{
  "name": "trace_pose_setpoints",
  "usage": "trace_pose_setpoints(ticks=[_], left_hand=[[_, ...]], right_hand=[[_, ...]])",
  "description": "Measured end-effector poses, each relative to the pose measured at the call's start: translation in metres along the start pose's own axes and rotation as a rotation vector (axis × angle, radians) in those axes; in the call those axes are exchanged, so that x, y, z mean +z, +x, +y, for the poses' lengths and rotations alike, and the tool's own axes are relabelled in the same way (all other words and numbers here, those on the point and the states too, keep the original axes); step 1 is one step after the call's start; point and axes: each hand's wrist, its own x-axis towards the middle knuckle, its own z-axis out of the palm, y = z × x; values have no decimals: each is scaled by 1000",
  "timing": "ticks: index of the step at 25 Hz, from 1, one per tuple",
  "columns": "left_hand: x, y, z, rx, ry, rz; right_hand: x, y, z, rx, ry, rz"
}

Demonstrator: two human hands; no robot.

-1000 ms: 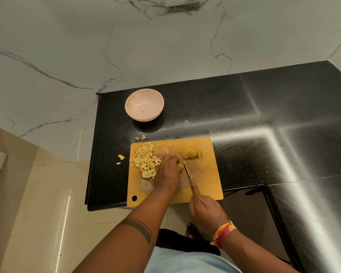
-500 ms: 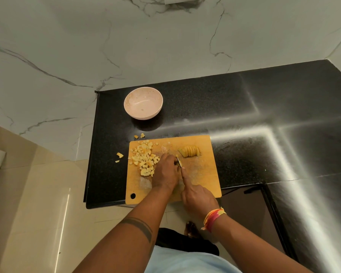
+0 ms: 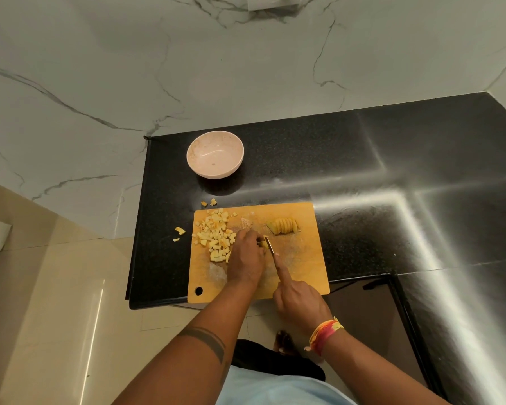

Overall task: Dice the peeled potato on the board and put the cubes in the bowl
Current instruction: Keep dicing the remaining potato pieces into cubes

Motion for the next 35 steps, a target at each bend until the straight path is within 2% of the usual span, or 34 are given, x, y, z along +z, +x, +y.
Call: trace_pose_setpoints(ticks=[7,14,20,25,30,35], left_hand=[[3,-1,4,-65,25,57],[7,4,8,-111,94,41],[7,1,8,-93,90,64],[3,0,11,-102,-5,63],[-7,1,6,-9,-34,86],[-8,0,-8,153,182,-62]], right_hand=[[0,17,5,-34,-30,-57],[-2,24,4,-48,-69,-85],[6,-8,15,-48,-90,-96],[6,-23,28,-36,-41,-60],[-2,0,20,36,16,-30],[9,20,-2,13,14,-35]])
